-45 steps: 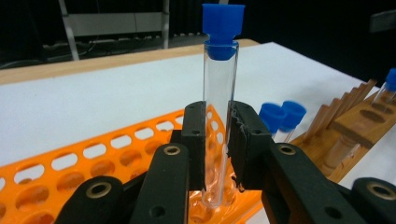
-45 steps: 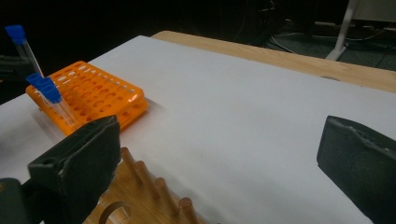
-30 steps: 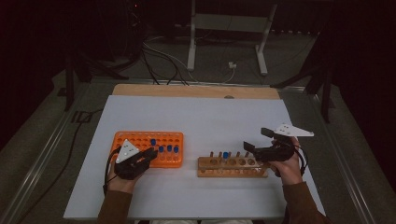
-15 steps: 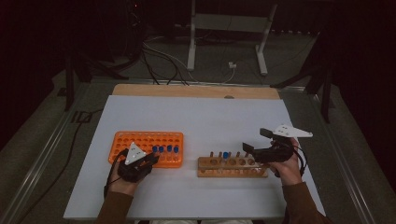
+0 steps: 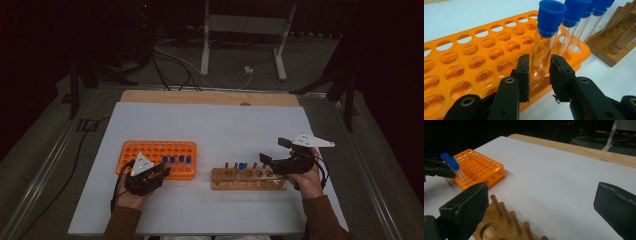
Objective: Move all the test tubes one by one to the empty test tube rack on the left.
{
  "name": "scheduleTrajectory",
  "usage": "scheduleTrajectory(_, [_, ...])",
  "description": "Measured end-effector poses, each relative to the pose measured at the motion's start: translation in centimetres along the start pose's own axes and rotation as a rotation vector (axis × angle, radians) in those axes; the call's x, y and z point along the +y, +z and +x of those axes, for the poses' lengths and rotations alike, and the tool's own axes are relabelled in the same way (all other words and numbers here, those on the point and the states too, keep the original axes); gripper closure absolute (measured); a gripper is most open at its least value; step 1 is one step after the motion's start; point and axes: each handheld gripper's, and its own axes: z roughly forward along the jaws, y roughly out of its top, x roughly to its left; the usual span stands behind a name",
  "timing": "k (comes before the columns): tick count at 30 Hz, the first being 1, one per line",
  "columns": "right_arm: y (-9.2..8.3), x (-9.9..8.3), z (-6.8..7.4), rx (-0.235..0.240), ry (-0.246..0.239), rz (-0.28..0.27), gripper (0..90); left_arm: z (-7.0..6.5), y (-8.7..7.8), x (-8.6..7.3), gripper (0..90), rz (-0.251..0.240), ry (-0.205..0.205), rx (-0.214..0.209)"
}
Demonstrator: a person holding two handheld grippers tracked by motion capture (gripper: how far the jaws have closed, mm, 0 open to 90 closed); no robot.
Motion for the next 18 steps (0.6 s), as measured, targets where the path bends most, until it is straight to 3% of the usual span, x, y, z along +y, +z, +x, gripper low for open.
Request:
scheduleTrajectory(5, [0.1, -0.1, 0.1, 0.007, -0.002, 0.001, 0.0, 0.2, -1.0, 0.3, 61.2, -0.078, -0.015, -0.040])
scheduleTrajectory(8, [0.2, -0.1, 0.2, 0.012, -0.002, 0.002, 0.0, 0.4, -1.3, 0.3, 56.4, -0.106, -0.022, -0.042])
scheduleTrajectory(11, [0.2, -0.1, 0.3, 0.018, -0.004, 0.006, 0.0, 0.6, -1.7, 0.4, 52.4, -0.139, -0.026, -0.033])
scheduleTrajectory(18, [0.5, -0.1, 0.6, 0.034, -0.008, 0.013, 0.0, 1.2, -2.5, 0.4, 32.0, -0.202, -0.082, 0.012])
